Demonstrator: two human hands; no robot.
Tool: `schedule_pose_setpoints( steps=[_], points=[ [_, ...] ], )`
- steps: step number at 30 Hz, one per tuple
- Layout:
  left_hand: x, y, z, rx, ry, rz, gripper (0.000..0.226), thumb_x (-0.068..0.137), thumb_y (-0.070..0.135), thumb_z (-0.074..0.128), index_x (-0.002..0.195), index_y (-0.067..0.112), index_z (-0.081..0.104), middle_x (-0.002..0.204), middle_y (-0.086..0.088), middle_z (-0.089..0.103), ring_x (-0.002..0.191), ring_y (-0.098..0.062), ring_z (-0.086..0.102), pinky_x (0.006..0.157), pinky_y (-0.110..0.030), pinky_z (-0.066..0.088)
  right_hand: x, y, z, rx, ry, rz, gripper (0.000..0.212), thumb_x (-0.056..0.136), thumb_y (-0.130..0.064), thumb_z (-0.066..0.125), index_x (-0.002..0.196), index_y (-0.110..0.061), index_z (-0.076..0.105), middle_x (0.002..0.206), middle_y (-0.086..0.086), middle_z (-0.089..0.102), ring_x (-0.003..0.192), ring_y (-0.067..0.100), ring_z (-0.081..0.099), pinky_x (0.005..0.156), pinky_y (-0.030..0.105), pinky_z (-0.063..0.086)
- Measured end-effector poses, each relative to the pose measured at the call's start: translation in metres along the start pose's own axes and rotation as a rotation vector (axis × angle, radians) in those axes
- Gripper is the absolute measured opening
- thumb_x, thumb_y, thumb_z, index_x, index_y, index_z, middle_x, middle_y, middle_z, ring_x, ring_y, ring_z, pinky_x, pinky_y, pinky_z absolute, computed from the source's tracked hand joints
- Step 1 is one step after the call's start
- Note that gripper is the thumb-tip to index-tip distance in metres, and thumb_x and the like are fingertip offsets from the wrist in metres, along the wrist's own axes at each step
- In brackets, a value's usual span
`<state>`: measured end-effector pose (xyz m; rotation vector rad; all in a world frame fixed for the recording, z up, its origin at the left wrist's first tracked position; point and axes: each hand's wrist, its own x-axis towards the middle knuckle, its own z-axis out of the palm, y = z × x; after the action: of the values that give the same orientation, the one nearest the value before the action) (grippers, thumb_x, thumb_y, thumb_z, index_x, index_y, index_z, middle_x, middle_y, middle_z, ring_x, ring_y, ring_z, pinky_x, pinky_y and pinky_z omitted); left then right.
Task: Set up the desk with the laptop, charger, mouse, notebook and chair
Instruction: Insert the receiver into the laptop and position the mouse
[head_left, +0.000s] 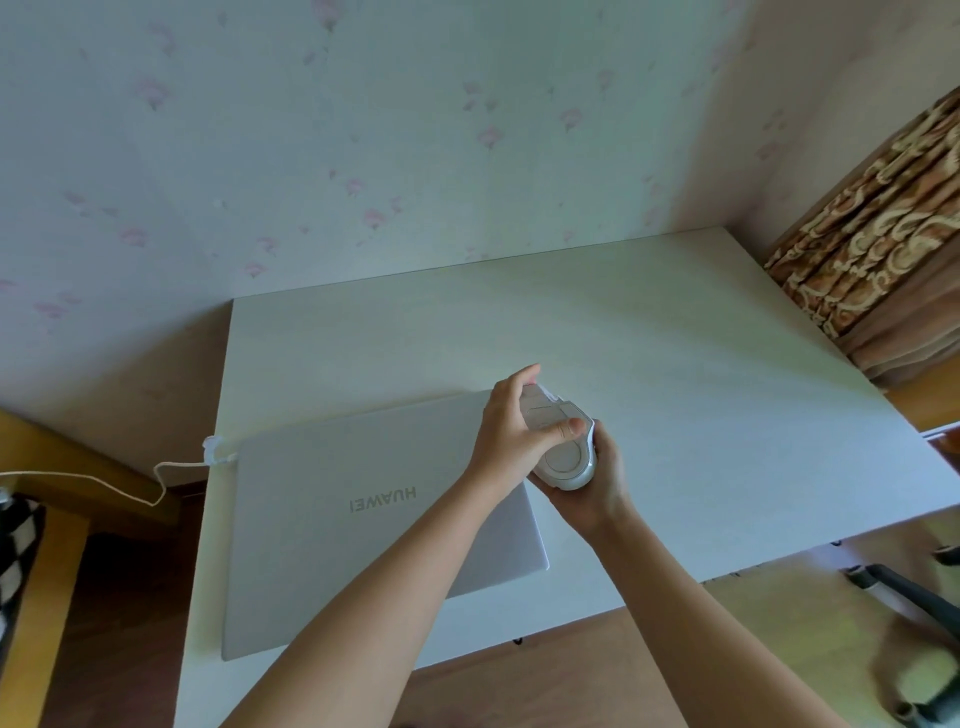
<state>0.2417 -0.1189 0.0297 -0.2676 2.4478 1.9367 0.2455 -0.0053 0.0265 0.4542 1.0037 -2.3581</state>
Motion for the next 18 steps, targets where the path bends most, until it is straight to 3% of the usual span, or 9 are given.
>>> schedule_pose_setpoints(
  steps=[8,13,15,18],
  points=[
    [0.005,-0.005,0.004,-0.065,-0.067,-0.013,0.062,0.085,0.028,0.072,0.138,0.034,0.041,0.130,0.014,0.052,0.122,0.000,0.047,0.106,-0.042,0.042,-0.008,-0.006,-0.005,-0.067,-0.002,-0.052,0.041,0.095,-0.021,0.030,0.114,-0.009,0.064,0.106,0.013,0.070,0.095,0.023,0.068,0.072,0.038,0.057],
    [0.005,-0.012,0.013,-0.034,-0.134,-0.041,0.064,0.088,0.035,0.067,0.143,0.038,0.034,0.146,0.006,0.041,0.131,-0.006,0.041,0.109,-0.042,0.039,-0.009,-0.006,-0.017,-0.118,0.012,-0.052,0.042,0.096,-0.026,0.033,0.129,-0.010,0.054,0.125,0.015,0.062,0.111,0.028,0.061,0.077,0.040,0.055],
    [0.004,-0.014,0.017,-0.009,-0.143,-0.058,0.068,0.087,0.041,0.066,0.144,0.040,0.030,0.150,0.007,0.036,0.135,-0.009,0.037,0.111,-0.039,0.035,-0.007,-0.006,-0.024,-0.151,0.033,-0.060,0.041,0.096,-0.029,0.036,0.129,-0.015,0.054,0.128,0.014,0.060,0.117,0.030,0.057,0.083,0.044,0.053],
    [0.003,-0.018,0.016,0.066,-0.116,-0.064,0.071,0.089,0.045,0.062,0.148,0.033,0.025,0.152,0.009,0.030,0.139,-0.010,0.031,0.104,-0.025,0.032,-0.005,-0.007,-0.030,-0.244,0.065,-0.085,0.035,0.096,-0.031,0.040,0.124,-0.020,0.058,0.121,0.010,0.064,0.107,0.027,0.062,0.080,0.044,0.054]
  ],
)
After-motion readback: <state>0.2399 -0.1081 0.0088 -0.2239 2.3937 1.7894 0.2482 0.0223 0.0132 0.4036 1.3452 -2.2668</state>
